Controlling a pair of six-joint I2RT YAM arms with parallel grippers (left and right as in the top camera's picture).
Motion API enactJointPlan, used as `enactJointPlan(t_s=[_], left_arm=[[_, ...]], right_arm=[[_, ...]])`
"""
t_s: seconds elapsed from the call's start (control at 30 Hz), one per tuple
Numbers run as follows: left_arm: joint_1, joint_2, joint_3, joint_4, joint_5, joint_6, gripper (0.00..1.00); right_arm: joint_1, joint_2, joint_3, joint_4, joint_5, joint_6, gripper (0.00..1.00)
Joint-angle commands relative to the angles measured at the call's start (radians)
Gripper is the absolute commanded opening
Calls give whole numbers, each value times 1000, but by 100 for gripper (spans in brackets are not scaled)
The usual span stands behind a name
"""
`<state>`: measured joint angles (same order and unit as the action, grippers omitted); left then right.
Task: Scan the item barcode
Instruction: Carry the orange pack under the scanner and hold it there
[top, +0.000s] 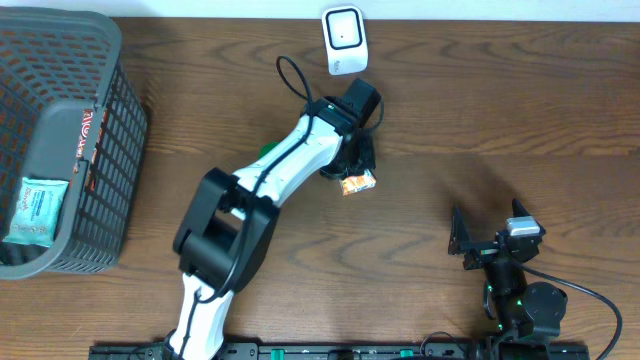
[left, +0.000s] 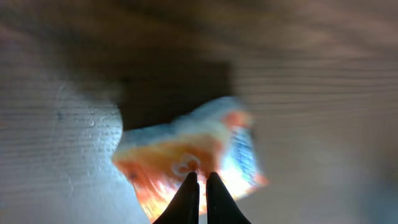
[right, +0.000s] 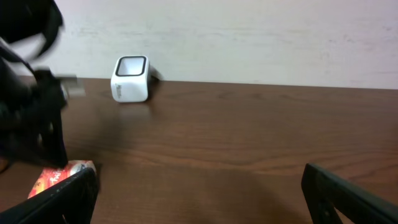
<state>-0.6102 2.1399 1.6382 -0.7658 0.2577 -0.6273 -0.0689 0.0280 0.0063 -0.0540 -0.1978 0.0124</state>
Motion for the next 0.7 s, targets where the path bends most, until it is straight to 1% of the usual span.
enactJointPlan(t_s=[0.0, 0.1, 0.2, 0.37, 0.53, 0.67], left_arm=[[2, 84, -29, -32, 4, 13, 8], [6, 100, -29, -42, 4, 14, 7], [20, 74, -23, -42, 4, 14, 7], [45, -37, -18, -37, 3, 14, 7], [48, -141, -18, -26, -43, 14, 7], [37, -158, -18, -14, -68, 14, 7]], right_arm=[[5, -2, -1, -3, -6, 10, 99], [5, -2, -1, -3, -6, 10, 99], [5, -2, -1, -3, -6, 10, 99], [5, -2, -1, -3, -6, 10, 99], [5, -2, -1, -3, -6, 10, 99], [5, -2, -1, -3, -6, 10, 99]])
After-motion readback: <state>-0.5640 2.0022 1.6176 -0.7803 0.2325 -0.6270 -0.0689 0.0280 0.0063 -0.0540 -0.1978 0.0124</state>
